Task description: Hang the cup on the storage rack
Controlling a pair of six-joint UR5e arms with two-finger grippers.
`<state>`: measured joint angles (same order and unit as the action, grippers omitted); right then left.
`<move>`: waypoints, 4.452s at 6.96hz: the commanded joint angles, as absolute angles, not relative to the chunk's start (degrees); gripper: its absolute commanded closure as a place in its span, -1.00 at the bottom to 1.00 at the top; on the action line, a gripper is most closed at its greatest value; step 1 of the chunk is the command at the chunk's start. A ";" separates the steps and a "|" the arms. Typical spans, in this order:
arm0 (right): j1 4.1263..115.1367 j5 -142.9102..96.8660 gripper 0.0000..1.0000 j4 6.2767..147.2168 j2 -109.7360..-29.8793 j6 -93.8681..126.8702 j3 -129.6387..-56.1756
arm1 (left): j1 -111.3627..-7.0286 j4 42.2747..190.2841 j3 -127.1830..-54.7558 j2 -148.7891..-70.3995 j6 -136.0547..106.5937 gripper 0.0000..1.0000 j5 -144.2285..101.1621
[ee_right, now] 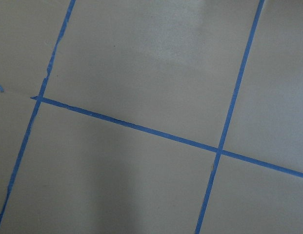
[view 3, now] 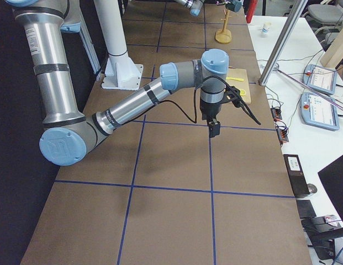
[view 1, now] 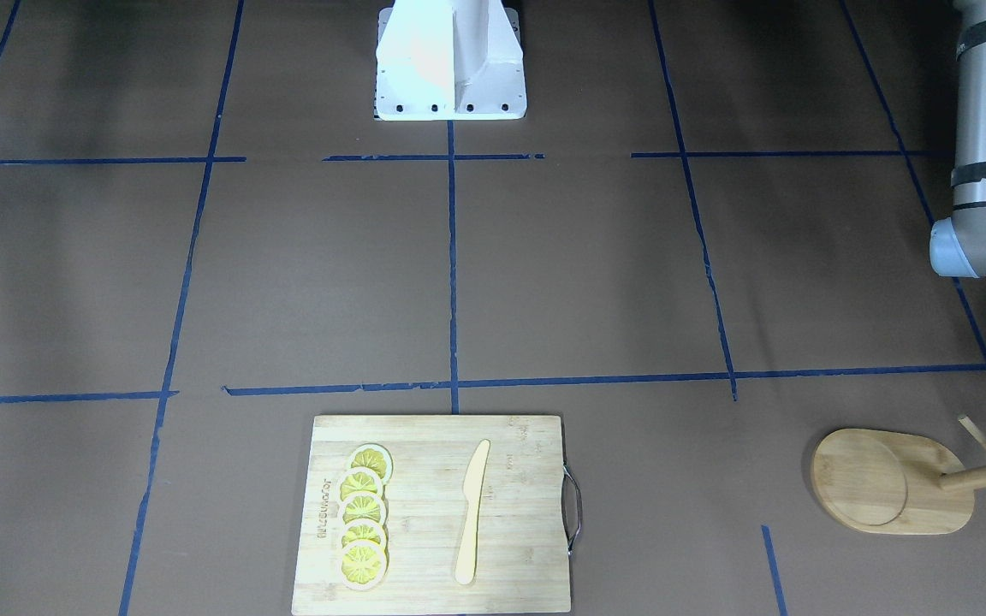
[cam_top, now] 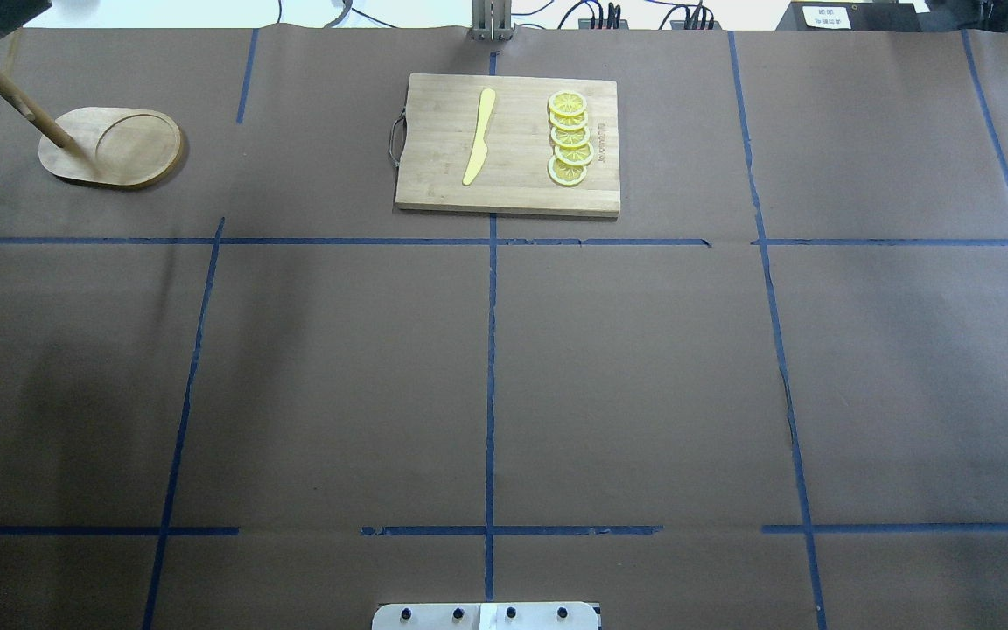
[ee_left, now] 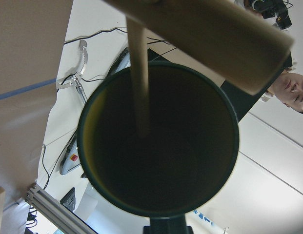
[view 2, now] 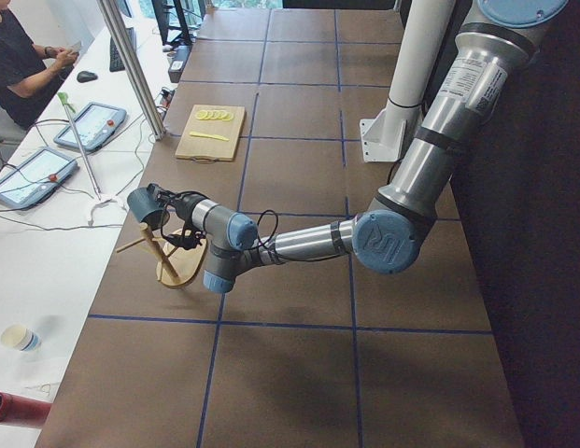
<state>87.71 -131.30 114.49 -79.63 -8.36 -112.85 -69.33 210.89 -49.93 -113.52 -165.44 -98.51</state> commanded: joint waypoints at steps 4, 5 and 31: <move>87.71 -131.31 -1.00 114.43 -79.63 -8.17 -112.85 | -69.08 209.44 -47.99 -114.00 -165.41 0.92 -98.53; 87.71 -131.31 -1.00 114.43 -79.63 -8.17 -112.76 | -69.08 209.44 -47.99 -113.91 -165.41 0.87 -98.53; 88.41 -131.22 -1.00 114.52 -81.29 -7.29 -112.15 | -89.10 133.38 -91.31 -103.27 -52.82 -1.00 -135.41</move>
<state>88.01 -131.22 114.58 -80.44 -7.27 -112.21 -86.60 139.83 -90.63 -103.30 -63.16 -131.59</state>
